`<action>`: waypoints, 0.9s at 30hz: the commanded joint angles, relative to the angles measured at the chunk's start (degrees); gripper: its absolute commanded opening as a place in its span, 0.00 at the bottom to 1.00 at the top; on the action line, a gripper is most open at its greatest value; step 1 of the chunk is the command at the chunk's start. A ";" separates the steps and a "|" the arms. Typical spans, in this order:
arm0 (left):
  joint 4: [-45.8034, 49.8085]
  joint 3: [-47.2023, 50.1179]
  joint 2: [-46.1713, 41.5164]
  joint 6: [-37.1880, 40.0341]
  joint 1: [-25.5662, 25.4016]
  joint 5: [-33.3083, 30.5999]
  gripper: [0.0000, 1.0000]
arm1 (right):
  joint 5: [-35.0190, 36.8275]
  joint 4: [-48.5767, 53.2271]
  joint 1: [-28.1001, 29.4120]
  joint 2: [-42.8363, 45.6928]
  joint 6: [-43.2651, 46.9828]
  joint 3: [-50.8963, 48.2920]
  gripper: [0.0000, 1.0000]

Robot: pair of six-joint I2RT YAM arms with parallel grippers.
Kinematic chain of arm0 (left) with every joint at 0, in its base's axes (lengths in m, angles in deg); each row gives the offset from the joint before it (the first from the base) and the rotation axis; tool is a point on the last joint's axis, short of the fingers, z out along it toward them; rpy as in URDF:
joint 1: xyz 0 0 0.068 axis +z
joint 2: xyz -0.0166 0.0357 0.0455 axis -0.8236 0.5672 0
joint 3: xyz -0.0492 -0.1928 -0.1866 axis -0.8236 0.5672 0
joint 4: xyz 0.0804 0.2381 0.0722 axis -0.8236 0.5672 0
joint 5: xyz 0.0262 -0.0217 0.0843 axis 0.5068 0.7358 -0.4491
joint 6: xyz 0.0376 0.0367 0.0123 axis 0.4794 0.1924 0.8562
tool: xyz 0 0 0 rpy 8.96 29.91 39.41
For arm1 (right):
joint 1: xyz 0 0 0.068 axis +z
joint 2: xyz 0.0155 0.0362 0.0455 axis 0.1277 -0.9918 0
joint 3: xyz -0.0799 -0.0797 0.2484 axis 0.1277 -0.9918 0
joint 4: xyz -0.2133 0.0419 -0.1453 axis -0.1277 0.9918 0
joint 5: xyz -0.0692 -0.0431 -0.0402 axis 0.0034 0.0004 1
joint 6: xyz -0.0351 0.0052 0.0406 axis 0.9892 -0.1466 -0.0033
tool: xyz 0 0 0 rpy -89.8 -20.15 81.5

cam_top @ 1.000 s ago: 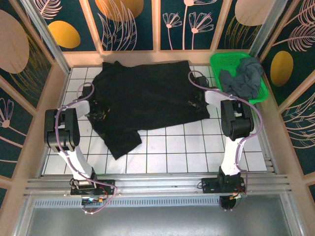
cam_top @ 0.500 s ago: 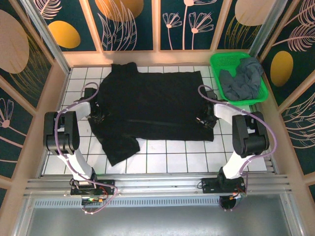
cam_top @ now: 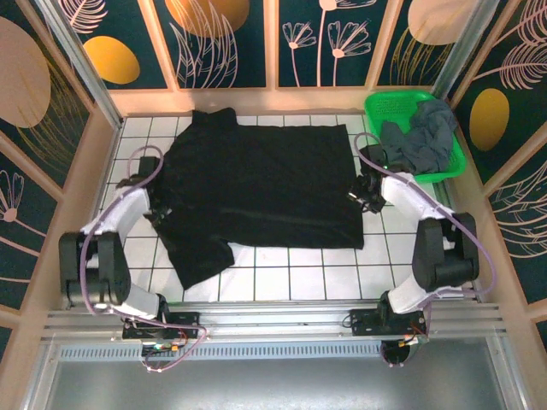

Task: Fold and stack the t-shirts

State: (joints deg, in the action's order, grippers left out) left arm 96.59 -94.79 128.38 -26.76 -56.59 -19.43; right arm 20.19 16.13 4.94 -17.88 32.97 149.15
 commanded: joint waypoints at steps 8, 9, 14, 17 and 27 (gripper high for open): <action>18.97 16.96 -17.68 -8.60 -5.17 5.95 0.55 | -10.61 5.86 4.30 7.45 -3.77 -11.01 0.55; 19.05 18.30 -18.76 -9.13 -5.35 7.02 0.55 | -11.47 5.71 4.27 7.61 -3.87 -11.53 0.55; 15.69 20.76 -18.26 -11.42 -7.00 10.16 0.55 | -13.52 4.41 4.14 9.65 -6.37 -14.88 0.57; 10.01 23.75 -17.29 -13.73 -8.32 13.43 0.52 | -12.42 4.60 3.05 11.48 -7.93 -16.59 0.57; 7.52 23.88 -16.60 -17.06 -9.62 7.42 0.00 | -9.16 2.59 -3.11 15.51 -7.62 -19.60 0.50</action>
State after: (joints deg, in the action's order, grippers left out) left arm 108.78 -71.44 112.08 -41.73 -65.64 -10.65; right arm 9.99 18.82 2.12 -2.91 25.81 130.86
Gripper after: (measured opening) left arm 0.045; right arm 0.508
